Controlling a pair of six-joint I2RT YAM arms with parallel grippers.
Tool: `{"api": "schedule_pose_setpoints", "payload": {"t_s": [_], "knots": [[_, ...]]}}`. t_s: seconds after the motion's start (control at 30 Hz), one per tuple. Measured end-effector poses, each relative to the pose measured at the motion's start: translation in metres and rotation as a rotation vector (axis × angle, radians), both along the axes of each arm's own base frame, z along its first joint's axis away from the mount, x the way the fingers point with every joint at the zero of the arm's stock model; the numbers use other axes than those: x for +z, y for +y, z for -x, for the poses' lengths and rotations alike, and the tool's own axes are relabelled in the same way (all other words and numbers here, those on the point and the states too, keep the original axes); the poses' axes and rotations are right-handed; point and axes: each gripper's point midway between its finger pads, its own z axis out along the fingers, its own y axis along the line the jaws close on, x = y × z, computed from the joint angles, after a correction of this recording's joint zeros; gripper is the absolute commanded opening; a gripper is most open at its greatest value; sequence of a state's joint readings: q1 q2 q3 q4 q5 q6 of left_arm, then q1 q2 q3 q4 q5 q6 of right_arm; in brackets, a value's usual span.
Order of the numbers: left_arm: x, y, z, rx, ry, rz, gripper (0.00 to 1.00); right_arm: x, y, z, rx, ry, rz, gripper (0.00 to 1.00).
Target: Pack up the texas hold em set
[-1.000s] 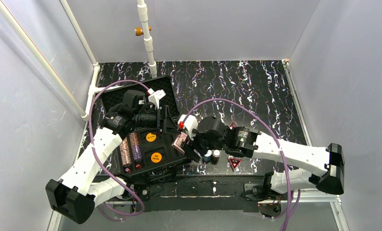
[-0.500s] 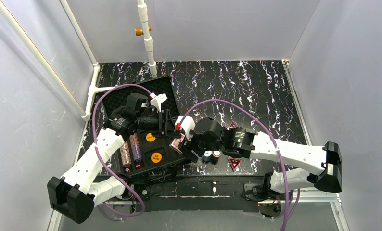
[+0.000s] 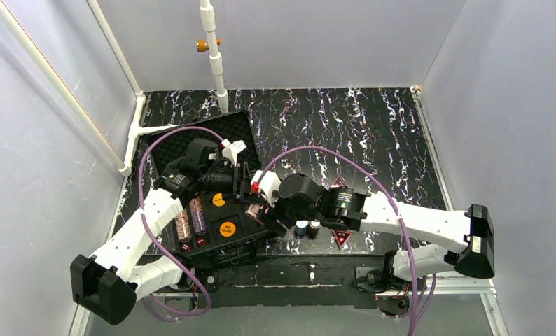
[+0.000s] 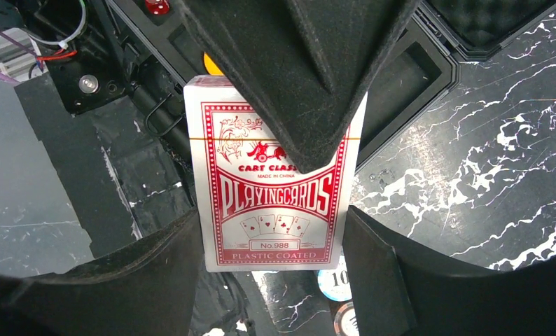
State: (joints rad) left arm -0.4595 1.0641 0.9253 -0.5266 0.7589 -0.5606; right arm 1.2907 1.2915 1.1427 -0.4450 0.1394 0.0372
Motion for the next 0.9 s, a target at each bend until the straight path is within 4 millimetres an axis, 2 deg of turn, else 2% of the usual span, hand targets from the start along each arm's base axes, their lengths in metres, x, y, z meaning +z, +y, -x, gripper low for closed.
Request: {"api": "schedule_pose_setpoints", "payload": {"t_s": [0.1,0.2,0.23,0.37,0.53,0.63,0.9], "knots": [[0.003,-0.002,0.001,-0.001,0.01,0.015,0.0,-0.002,0.0,-0.002,-0.004,-0.01,0.01,0.56],[0.005,-0.002,0.0,0.016,0.022,0.022,0.0,-0.003,0.001,-0.004,-0.012,-0.025,0.016,0.59],[0.005,-0.003,0.0,0.019,0.024,0.024,0.0,-0.003,0.001,-0.005,-0.015,-0.028,0.017,0.64],[0.005,-0.003,0.0,0.035,0.028,0.034,0.0,-0.003,0.001,-0.005,-0.02,-0.032,0.017,0.97],[0.009,-0.001,-0.002,0.065,0.015,0.037,0.0,0.01,0.005,-0.015,-0.088,-0.058,-0.045,0.99],[0.014,0.001,-0.005,0.095,-0.013,0.039,0.0,0.017,-0.001,-0.019,-0.163,-0.046,-0.091,0.98],[0.031,0.008,-0.016,0.183,-0.122,0.05,0.0,0.05,-0.03,-0.031,-0.452,0.056,-0.31,0.98]]}}
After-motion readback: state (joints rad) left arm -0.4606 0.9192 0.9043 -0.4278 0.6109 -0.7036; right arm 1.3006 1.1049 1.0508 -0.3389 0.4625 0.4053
